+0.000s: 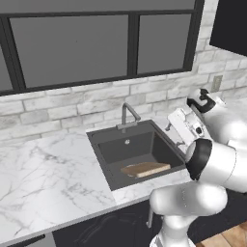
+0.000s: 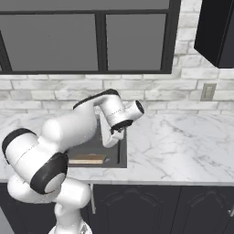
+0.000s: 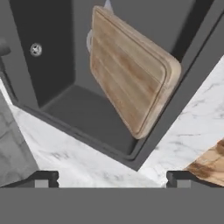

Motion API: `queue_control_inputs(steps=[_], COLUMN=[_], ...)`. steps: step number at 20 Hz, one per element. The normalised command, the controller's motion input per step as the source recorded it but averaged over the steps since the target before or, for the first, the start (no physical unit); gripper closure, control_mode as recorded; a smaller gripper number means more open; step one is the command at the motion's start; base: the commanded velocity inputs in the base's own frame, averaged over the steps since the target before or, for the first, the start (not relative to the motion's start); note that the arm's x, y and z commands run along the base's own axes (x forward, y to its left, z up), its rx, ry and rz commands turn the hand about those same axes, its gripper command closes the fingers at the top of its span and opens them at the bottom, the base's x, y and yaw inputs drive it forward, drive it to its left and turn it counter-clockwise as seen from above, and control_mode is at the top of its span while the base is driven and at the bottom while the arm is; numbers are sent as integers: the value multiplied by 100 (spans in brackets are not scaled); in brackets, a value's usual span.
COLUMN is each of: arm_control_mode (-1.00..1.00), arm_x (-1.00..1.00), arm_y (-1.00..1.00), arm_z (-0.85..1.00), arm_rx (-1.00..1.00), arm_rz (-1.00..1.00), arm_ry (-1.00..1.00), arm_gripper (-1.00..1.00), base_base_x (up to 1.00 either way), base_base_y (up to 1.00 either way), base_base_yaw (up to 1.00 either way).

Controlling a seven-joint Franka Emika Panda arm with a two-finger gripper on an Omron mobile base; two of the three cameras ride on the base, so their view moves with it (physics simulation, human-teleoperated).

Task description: Move the cutting board and knife to the sink. Then move spray from the cabinet to the counter.

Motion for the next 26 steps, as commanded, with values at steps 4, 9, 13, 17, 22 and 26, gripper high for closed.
queue_control_inputs(steps=[4, 9, 13, 17, 22, 26], arm_control_mode=[-100, -100, -100, -100, 100, 100], arm_x=[-100, -86, -60, -4, -4, 0], arm_y=[0, 0, 3, 2, 0, 0], arm_z=[73, 60, 72, 23, 0, 0], arm_rx=[-54, -58, -44, -5, 0, 0], arm_rz=[20, 22, 17, 0, 0, 0], arm_ry=[-50, -72, -68, -11, 0, 0], arm_gripper=[-100, -100, -100, -100, -100, -100], base_base_x=[0, 0, 0, 0, -33, -59], base_base_y=[0, 0, 0, 0, -4, -7], base_base_yaw=[0, 0, 0, 0, -21, -76])
